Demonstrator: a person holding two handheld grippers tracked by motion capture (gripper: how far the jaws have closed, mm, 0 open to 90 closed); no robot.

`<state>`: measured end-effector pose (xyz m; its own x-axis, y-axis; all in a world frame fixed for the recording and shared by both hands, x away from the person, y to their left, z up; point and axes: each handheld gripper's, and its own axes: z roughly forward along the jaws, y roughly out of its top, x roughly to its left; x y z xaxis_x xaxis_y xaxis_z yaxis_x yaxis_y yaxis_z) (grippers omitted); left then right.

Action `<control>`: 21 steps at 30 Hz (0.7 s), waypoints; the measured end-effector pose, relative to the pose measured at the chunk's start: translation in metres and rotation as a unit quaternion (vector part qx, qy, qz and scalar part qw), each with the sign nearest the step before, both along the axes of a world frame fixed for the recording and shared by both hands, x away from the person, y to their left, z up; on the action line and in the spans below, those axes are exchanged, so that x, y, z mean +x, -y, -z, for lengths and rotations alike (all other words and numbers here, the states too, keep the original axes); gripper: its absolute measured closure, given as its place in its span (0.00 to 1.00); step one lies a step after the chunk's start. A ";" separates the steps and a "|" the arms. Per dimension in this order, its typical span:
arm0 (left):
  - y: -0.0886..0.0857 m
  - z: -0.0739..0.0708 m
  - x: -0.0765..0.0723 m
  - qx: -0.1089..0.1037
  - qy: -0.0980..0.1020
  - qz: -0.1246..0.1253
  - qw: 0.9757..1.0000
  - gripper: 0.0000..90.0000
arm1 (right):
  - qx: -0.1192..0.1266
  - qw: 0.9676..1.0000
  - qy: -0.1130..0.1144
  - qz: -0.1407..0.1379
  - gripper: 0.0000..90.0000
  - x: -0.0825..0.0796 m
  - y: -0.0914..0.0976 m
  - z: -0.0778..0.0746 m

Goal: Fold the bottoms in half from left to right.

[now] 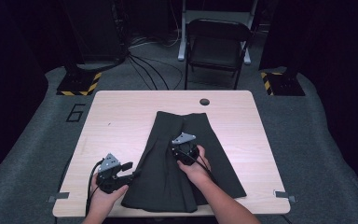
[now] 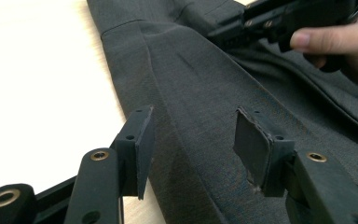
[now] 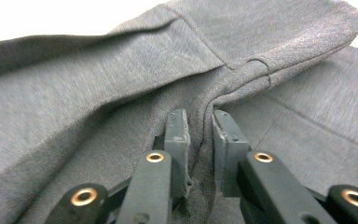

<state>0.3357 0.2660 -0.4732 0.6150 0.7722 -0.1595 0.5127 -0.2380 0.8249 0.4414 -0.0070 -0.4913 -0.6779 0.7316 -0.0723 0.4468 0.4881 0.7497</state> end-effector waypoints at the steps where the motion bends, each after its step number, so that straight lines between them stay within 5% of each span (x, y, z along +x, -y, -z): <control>1: 0.000 0.000 0.000 -0.001 -0.001 0.000 1.000 0.53 | 0.005 1.000 -0.002 0.000 0.90 0.001 0.002 -0.005; 7: 0.000 0.001 0.000 -0.007 0.000 -0.006 1.000 0.53 | 0.019 1.000 0.002 -0.002 0.91 0.003 0.010 -0.025; 8: 0.000 0.000 0.000 -0.007 0.000 -0.006 1.000 0.53 | 0.018 1.000 0.013 -0.011 0.91 0.003 0.012 -0.038; 21: 0.000 0.001 0.000 -0.006 0.000 -0.006 1.000 0.53 | 0.011 0.999 0.041 -0.024 0.91 -0.004 0.019 -0.100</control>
<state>0.3355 0.2661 -0.4737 0.6056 0.7776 -0.1692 0.5161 -0.2220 0.8272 0.4375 -0.0257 -0.3914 -0.7053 0.6998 -0.1135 0.3601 0.4916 0.7929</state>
